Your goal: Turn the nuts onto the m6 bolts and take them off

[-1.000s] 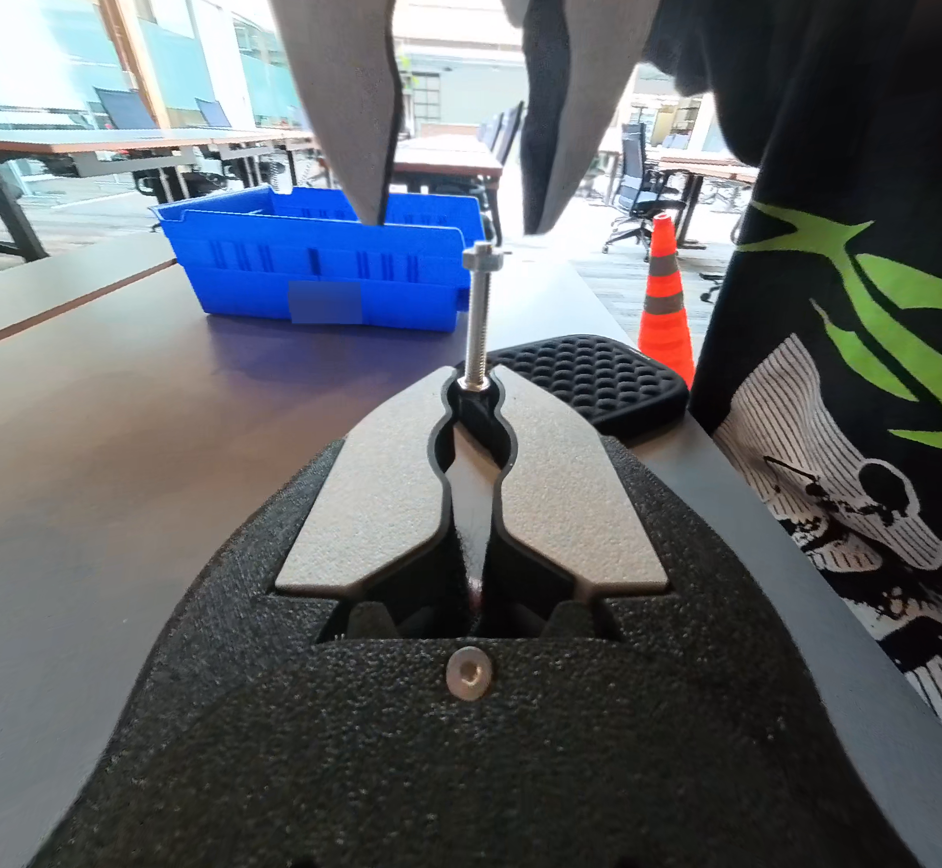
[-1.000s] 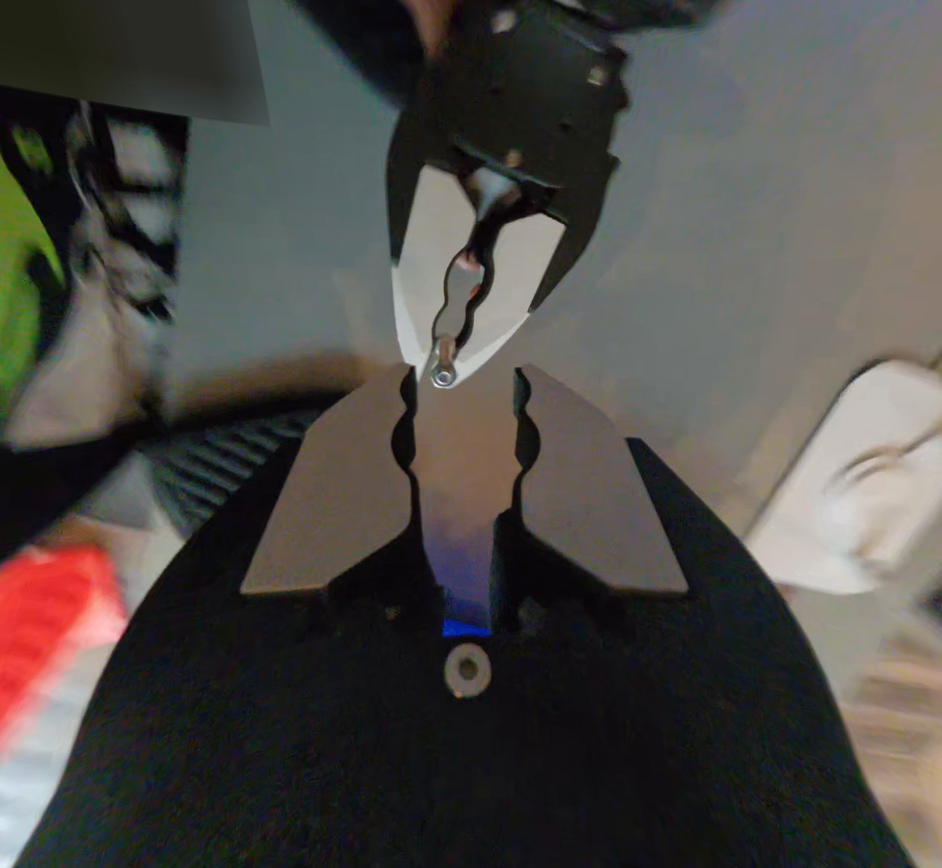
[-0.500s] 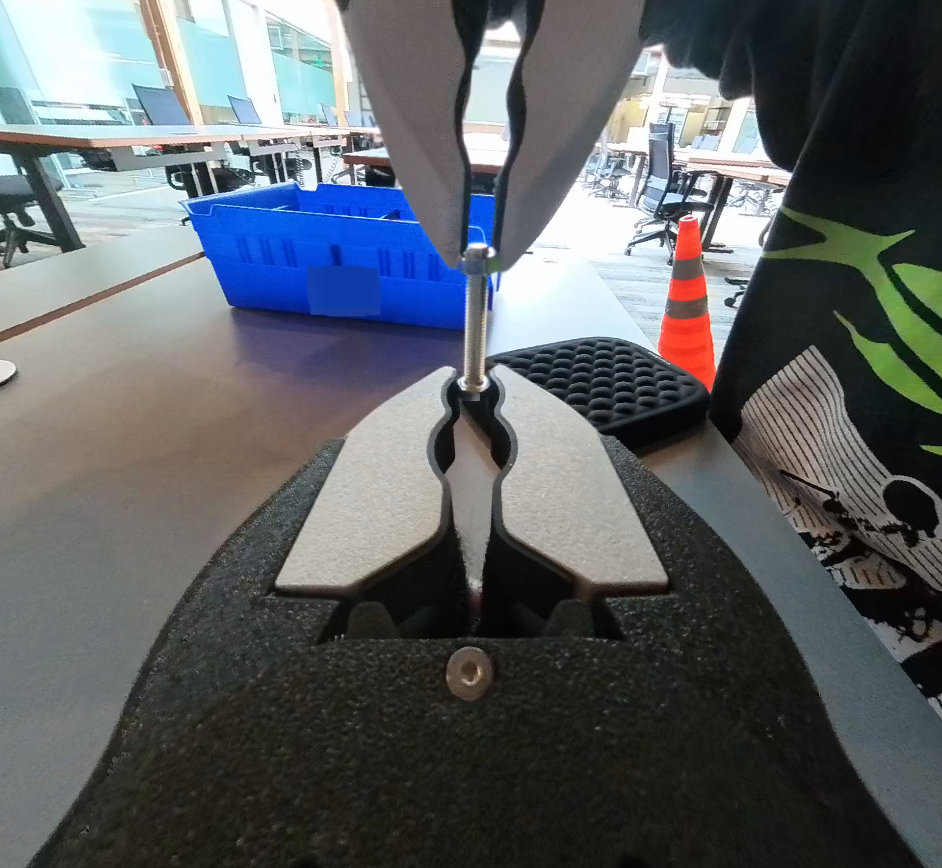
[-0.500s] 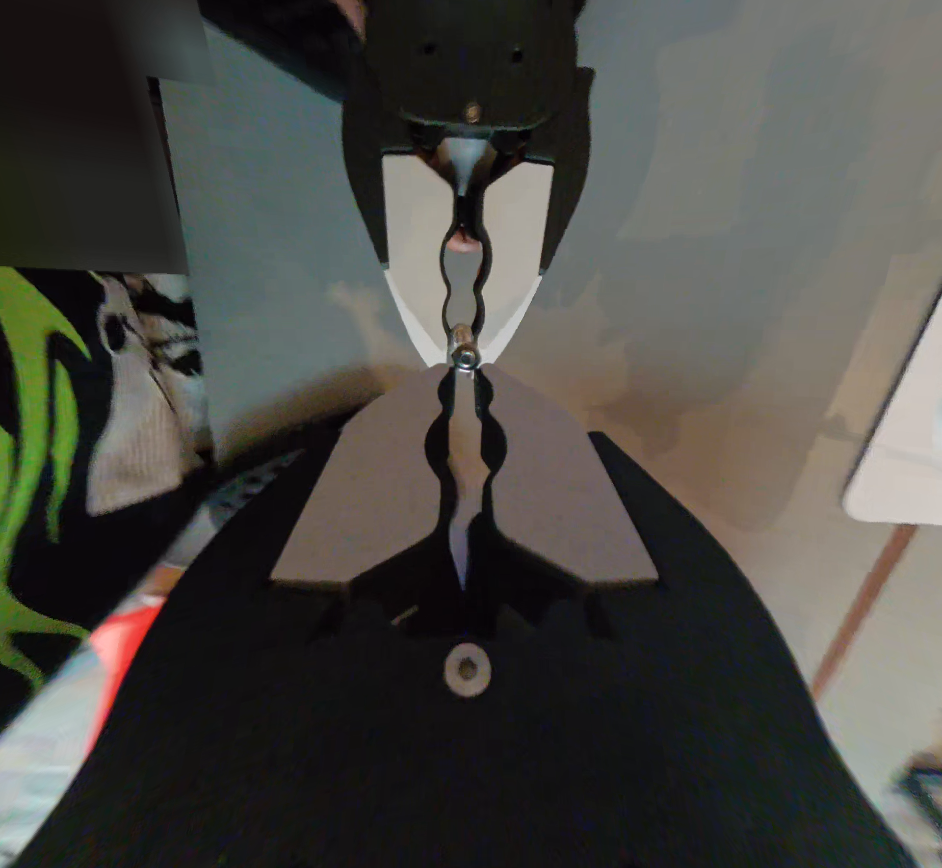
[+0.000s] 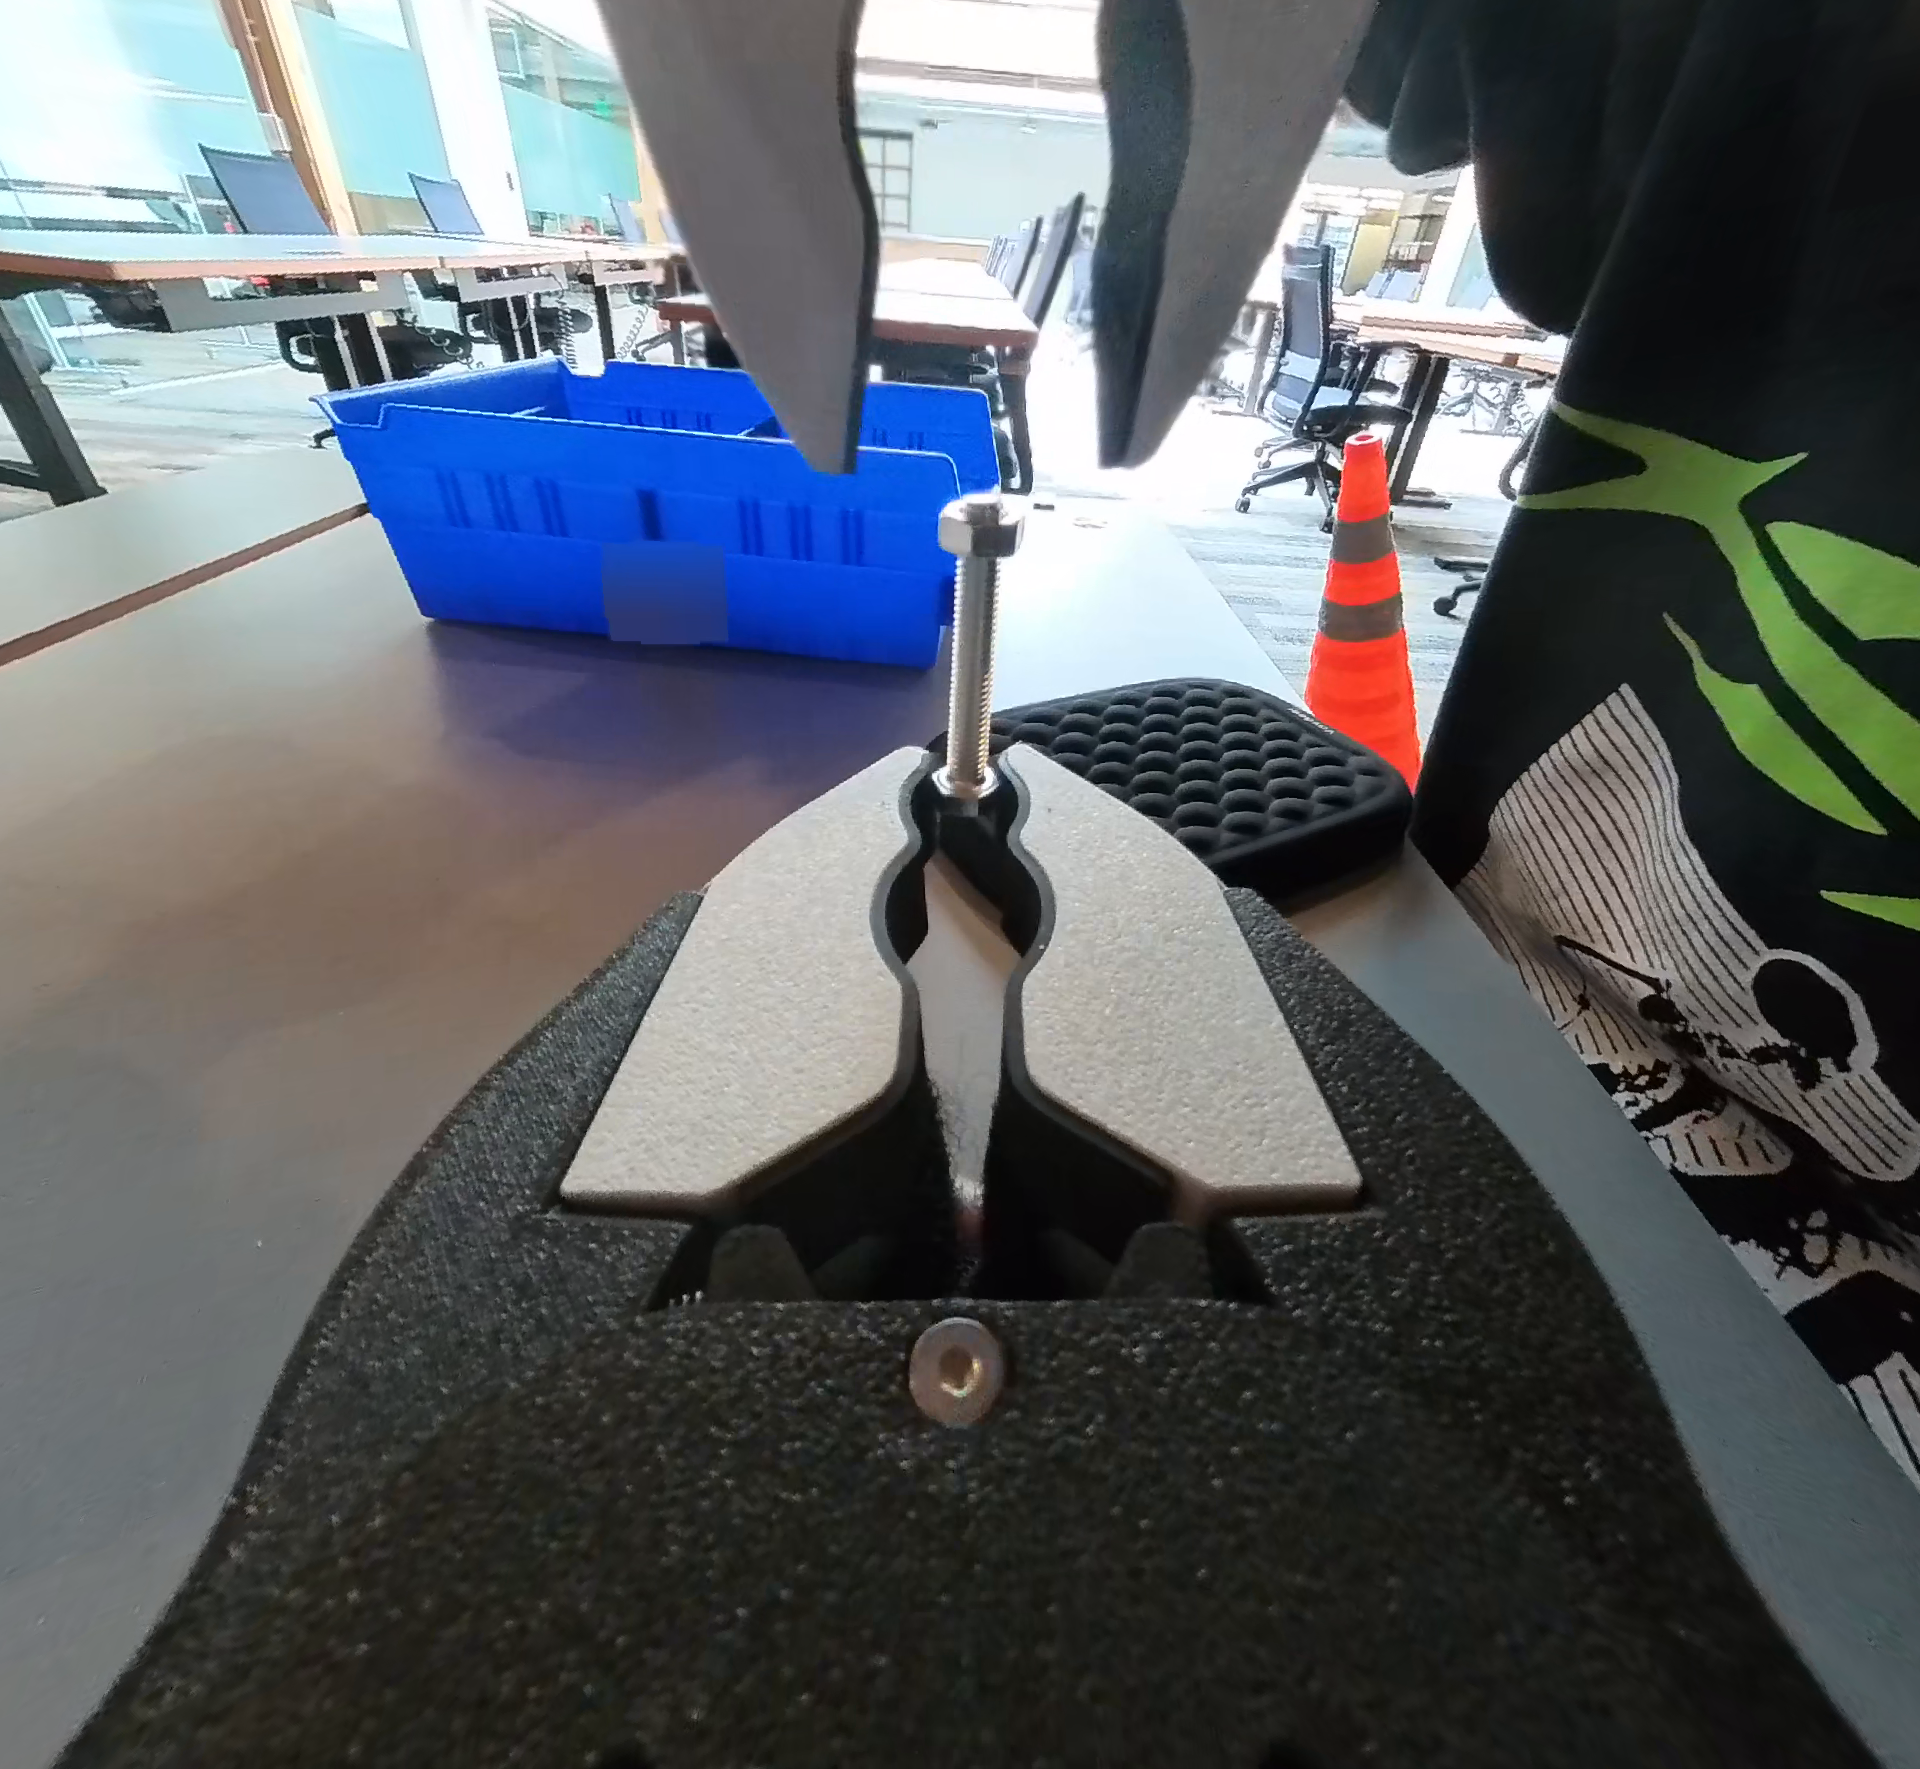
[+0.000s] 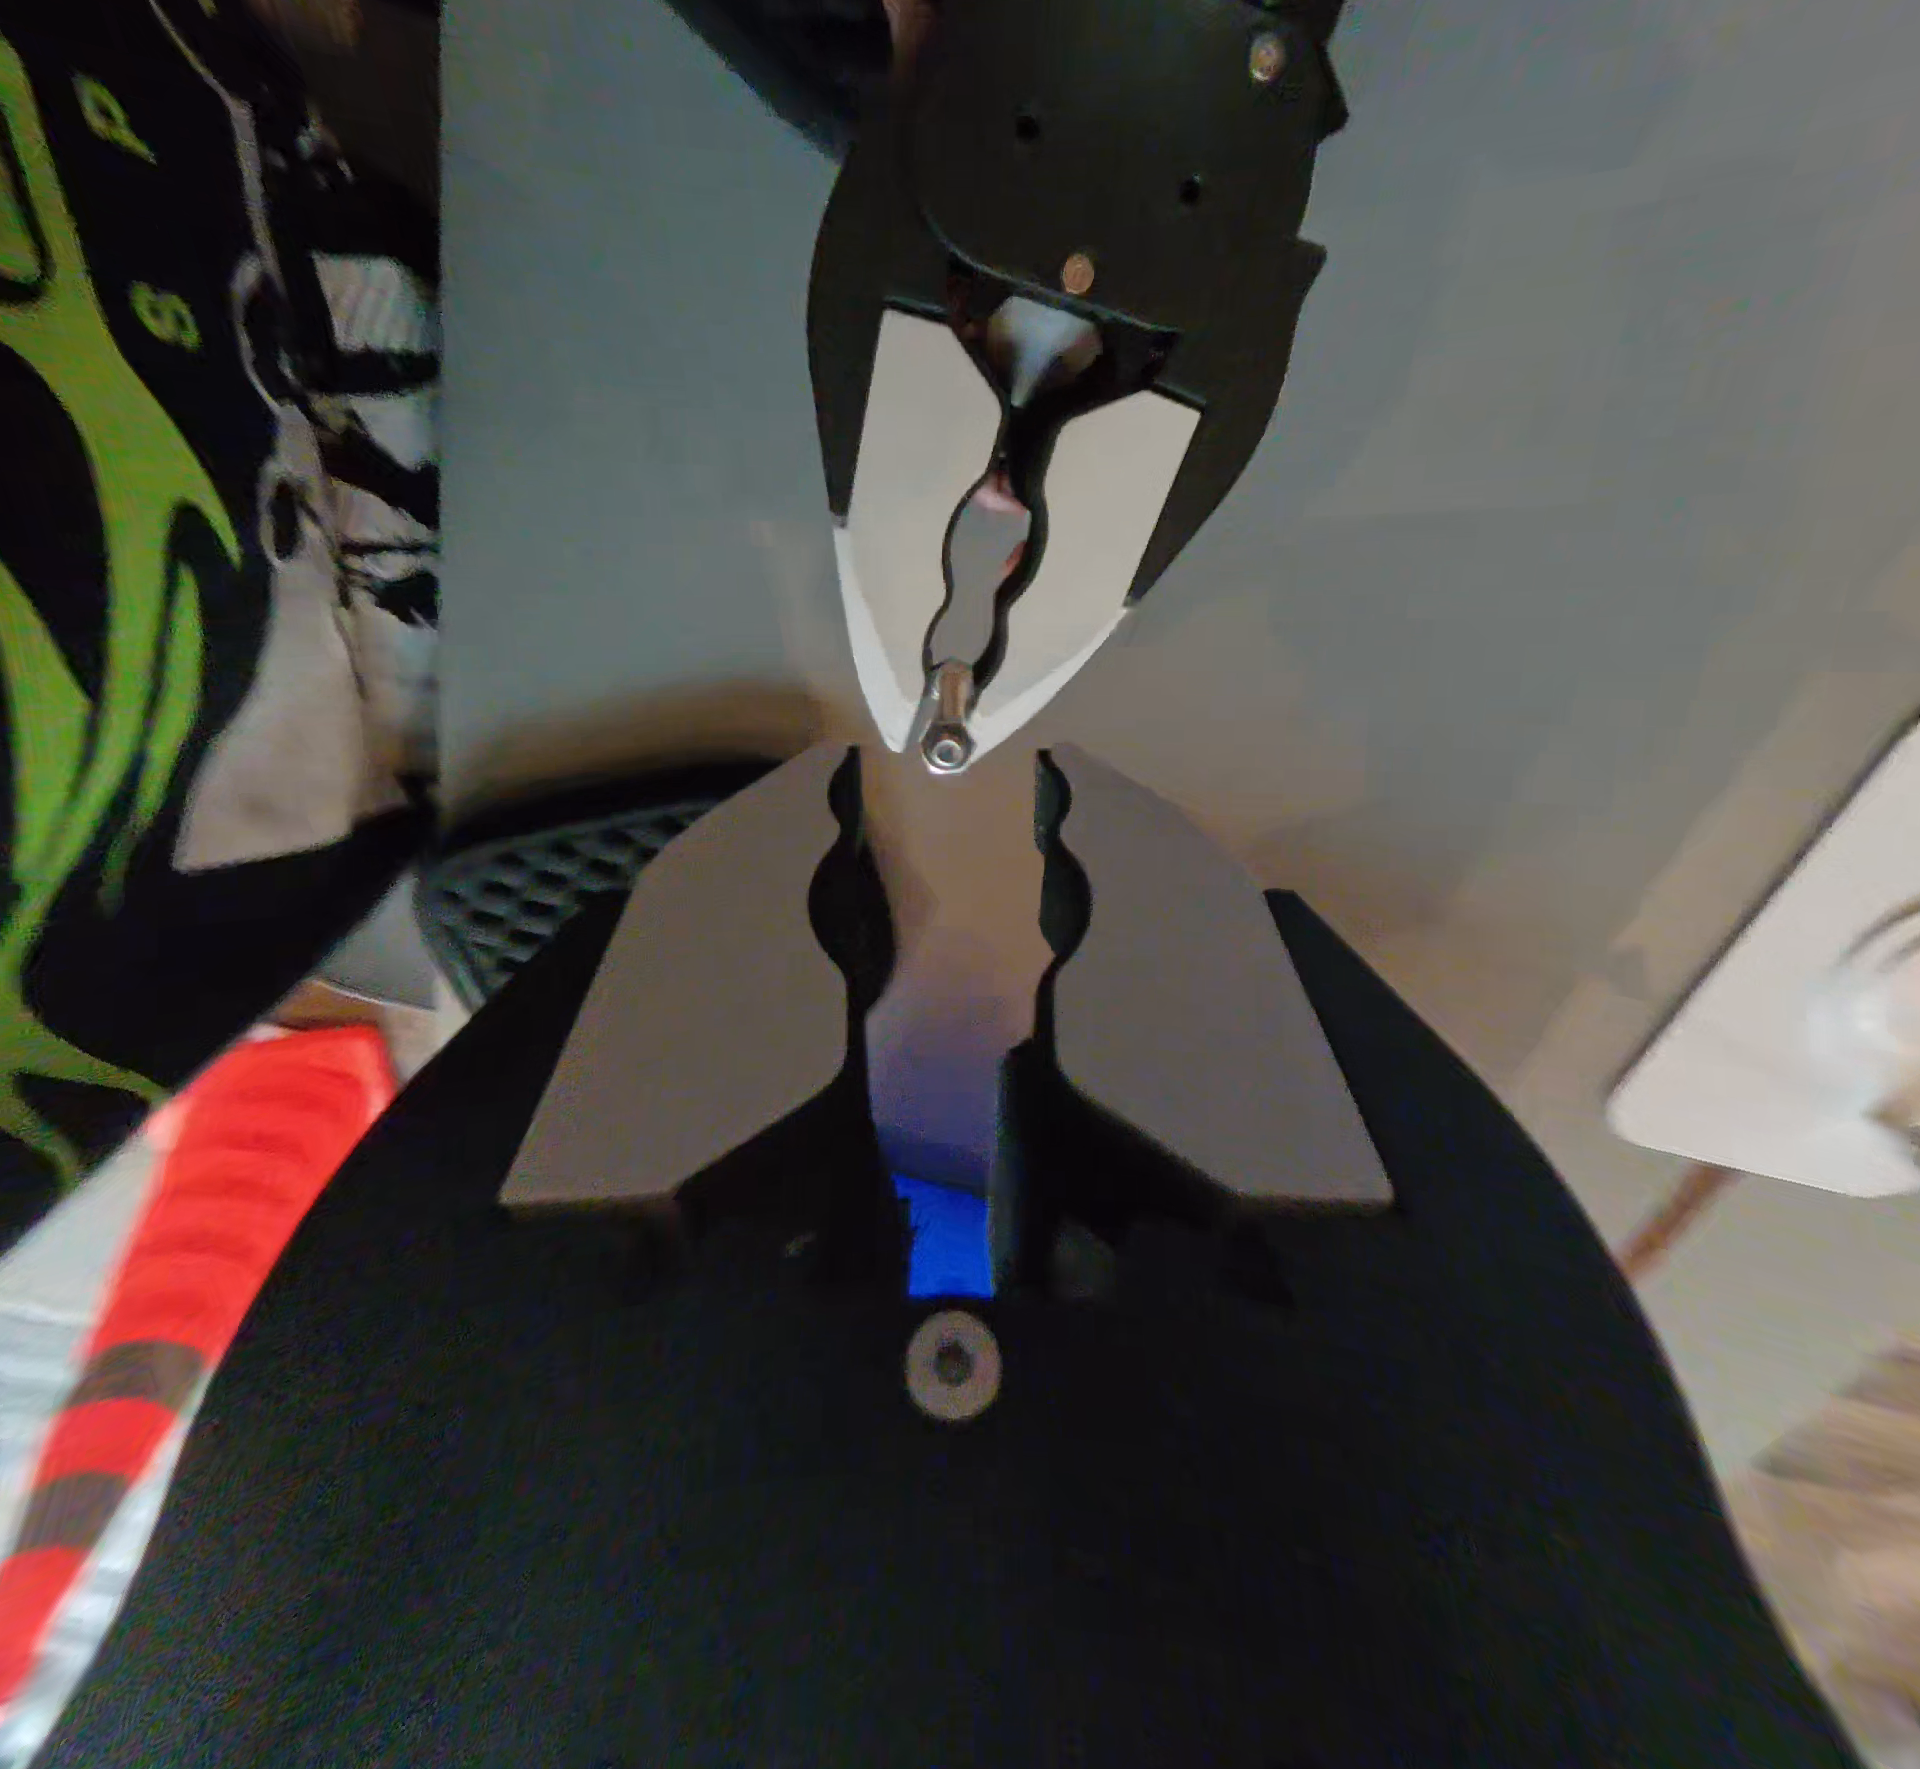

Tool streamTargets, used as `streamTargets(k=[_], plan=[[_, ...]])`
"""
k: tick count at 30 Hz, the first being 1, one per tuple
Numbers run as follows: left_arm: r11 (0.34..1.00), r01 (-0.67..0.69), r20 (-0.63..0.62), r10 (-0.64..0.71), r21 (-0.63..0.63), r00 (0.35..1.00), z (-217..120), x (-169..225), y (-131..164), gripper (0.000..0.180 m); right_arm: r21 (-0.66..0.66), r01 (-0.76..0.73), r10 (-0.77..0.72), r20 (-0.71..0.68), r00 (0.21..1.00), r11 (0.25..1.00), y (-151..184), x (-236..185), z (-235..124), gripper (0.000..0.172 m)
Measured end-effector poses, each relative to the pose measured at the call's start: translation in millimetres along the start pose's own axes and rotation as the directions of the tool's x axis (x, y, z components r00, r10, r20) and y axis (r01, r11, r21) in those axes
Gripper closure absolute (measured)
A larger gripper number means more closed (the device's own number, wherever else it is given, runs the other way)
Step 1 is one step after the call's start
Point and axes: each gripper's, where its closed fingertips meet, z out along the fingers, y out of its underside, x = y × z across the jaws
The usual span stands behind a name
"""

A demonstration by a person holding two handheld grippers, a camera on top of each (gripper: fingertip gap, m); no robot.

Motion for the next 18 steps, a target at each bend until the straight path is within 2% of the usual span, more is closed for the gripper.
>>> streamTargets(k=[3, 11, 13, 15, 17, 18], plan=[[1.000, -0.004, 0.001, 0.004, -0.003, 1.000, 0.2, 0.5, 0.4, 0.172, 0.016, -0.094, 0.094, 0.001, 0.996, 0.995, 1.2, 3.8, 2.8, 0.147], [1.000, -0.002, 0.003, 0.002, -0.005, 1.000, 0.2, 0.3, 0.6, 0.172, -0.004, -0.077, 0.077, 0.000, 0.997, 0.997, 2.7, -0.3, 7.6, 0.161], [1.000, -0.004, 0.000, 0.004, -0.009, 1.000, 0.5, 1.1, 1.2, 0.172, -0.024, -0.006, 0.006, -0.013, 1.000, 1.000, 4.4, -1.2, 7.5, 0.162], [1.000, -0.006, -0.009, 0.005, -0.011, 1.000, 0.5, 2.3, 1.3, 0.172, -0.053, 0.130, -0.131, -0.023, 0.991, 0.990, 6.4, -3.0, 7.3, 0.162], [1.000, -0.008, -0.020, 0.008, -0.014, 1.000, 0.7, 4.0, 1.8, 0.172, -0.097, 0.340, -0.344, -0.035, 0.938, 0.935, 8.8, -4.9, 7.7, 0.162], [1.000, -0.009, -0.027, 0.009, -0.018, 1.000, 1.0, 5.0, 2.3, 0.172, -0.125, 0.467, -0.475, -0.044, 0.879, 0.875, 9.6, -5.5, 8.1, 0.162]])
